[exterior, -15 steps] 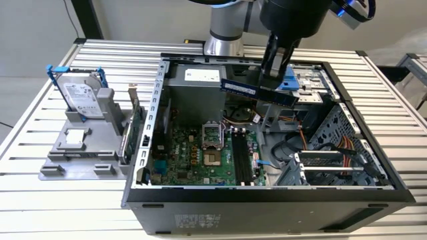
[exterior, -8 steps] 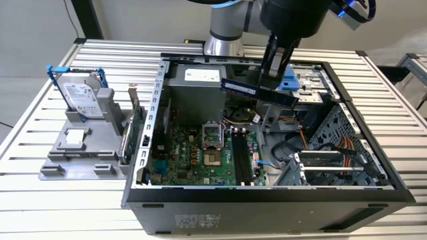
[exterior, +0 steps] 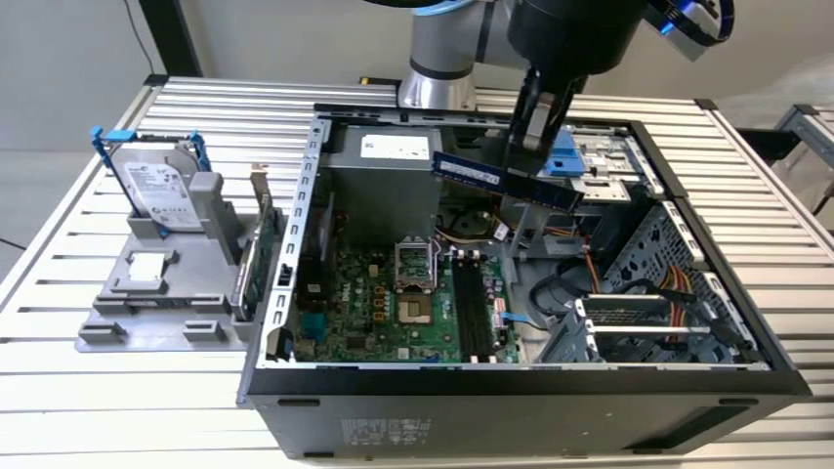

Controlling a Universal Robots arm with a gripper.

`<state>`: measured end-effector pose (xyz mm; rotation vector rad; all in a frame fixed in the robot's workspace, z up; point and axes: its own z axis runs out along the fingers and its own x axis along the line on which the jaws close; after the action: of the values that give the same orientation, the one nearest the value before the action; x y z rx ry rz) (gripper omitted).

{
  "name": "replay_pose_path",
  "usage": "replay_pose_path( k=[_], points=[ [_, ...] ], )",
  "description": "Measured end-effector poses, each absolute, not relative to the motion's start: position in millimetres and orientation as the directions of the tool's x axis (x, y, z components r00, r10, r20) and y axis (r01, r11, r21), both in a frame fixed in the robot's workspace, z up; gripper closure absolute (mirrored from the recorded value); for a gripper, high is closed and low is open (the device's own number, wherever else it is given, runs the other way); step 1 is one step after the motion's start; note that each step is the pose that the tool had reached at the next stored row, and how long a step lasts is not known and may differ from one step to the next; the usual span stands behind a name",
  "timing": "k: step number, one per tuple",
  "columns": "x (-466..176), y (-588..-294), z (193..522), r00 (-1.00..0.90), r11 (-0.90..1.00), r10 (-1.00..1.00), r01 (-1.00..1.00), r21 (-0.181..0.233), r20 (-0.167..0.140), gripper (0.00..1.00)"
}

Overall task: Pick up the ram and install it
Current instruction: 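Pick up the ram and move it above insertion slot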

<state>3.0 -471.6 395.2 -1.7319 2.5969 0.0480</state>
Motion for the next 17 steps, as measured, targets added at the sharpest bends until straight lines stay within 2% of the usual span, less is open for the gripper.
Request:
replay_pose_path(
  k=[17],
  points=[
    [3.0,-471.6,394.9,-0.426,0.425,-0.904,-0.905,0.015,-0.033,1.00]
  ],
)
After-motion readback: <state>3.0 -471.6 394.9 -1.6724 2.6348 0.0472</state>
